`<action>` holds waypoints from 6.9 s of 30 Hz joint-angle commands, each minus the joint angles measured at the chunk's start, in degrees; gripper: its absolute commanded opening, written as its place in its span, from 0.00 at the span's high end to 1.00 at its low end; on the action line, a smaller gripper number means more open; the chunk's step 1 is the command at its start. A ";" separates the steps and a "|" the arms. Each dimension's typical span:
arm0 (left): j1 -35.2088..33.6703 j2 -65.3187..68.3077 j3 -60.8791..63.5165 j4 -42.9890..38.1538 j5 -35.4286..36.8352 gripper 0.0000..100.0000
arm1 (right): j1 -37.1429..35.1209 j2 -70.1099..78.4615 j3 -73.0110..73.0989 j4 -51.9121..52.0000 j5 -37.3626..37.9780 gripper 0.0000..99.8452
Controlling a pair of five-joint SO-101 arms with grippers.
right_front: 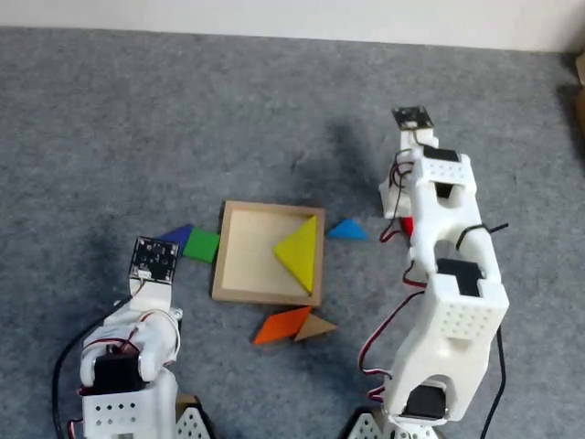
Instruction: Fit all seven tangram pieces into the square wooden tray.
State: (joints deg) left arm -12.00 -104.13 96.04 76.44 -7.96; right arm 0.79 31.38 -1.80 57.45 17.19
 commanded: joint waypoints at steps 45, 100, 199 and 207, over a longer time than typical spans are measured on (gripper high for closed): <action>-0.22 -0.31 1.19 0.35 0.44 0.99 | -3.38 -8.48 -13.41 26.24 2.73 0.77; -0.22 -0.31 1.19 0.35 0.44 0.99 | 0.84 1.01 -7.78 22.55 2.55 0.78; -0.22 -0.31 1.19 0.35 0.44 0.99 | -37.23 -24.22 16.57 2.77 11.96 0.98; -0.22 -0.31 1.19 0.35 0.44 0.99 | -39.08 -22.11 17.01 3.38 15.47 0.98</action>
State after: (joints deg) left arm -12.00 -104.13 96.04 76.44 -7.96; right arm -37.63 10.46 15.60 60.97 29.76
